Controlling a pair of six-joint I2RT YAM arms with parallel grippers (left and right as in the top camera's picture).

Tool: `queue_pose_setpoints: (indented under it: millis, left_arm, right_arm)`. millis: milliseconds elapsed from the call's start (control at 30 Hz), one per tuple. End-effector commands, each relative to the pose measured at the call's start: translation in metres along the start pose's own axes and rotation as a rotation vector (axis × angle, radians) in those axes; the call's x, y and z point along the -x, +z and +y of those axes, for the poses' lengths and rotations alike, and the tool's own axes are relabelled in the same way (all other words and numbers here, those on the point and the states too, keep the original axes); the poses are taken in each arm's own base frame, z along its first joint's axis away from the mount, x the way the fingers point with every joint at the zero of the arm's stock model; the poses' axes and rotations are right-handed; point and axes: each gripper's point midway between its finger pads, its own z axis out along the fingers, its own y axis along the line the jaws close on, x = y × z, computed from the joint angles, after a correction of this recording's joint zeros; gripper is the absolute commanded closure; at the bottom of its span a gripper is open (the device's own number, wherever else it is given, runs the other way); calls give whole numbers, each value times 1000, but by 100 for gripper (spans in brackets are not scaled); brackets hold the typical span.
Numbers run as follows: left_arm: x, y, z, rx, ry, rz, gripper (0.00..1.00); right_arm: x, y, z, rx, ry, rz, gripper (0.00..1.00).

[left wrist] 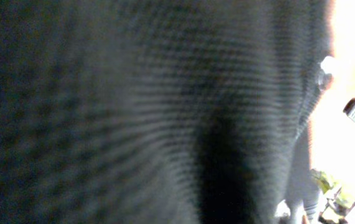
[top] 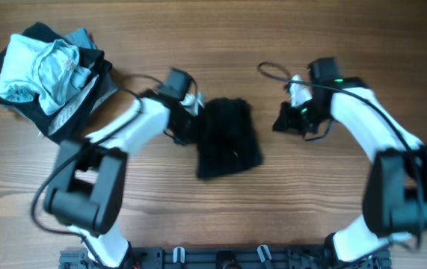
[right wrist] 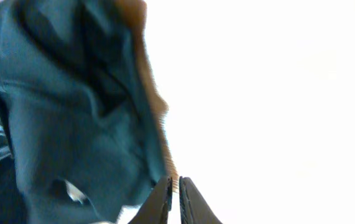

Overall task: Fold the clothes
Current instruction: 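Lift the folded shirt with the left gripper and carry it left, then place the folded shirt on the clothes pile with the left gripper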

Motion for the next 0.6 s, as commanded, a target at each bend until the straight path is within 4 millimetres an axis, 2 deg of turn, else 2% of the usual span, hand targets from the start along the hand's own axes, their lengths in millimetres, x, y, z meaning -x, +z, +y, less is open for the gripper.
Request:
queue_pose_setpoints:
  millis: [0,100,167,233,300,367,433,500,533,567]
  left_arm:
    - [50,-134,-58,-107,226,-278,96]
    - [75,-217,-64,-108,247,-468,96]
    - [92,-273,-52,-82,239,-610,96]
    - [109,-326,-19,-29,167,-748,96]
    - [119,-362,26,44,73,-853,96]
    - [124,-386,80,144,-51,-918,96]
    - [126,-397,118,197,-138,-937,96]
    - [130,-394,156,211,-221,-914,96]
    - [131,-388,170,213,-255,-891,96]
    - [131,-377,195,231,-325,-849,95]
  right_arm:
    - [21,-51,26,4,-106,-176,88]
    - [22,-63,33,11,-107,-217,85]
    - [22,-63,33,13,-93,-215,85]
    - [20,-63,33,12,-90,-210,85]
    - [20,-63,33,12,-90,-209,85]
    - [20,-63,33,13,-80,-210,85]
    - [21,-63,33,15,-70,-214,85]
    - [23,-64,33,16,-74,-222,85]
    - [24,-64,33,17,-68,-224,85]
    - [24,-64,34,19,-56,-226,85]
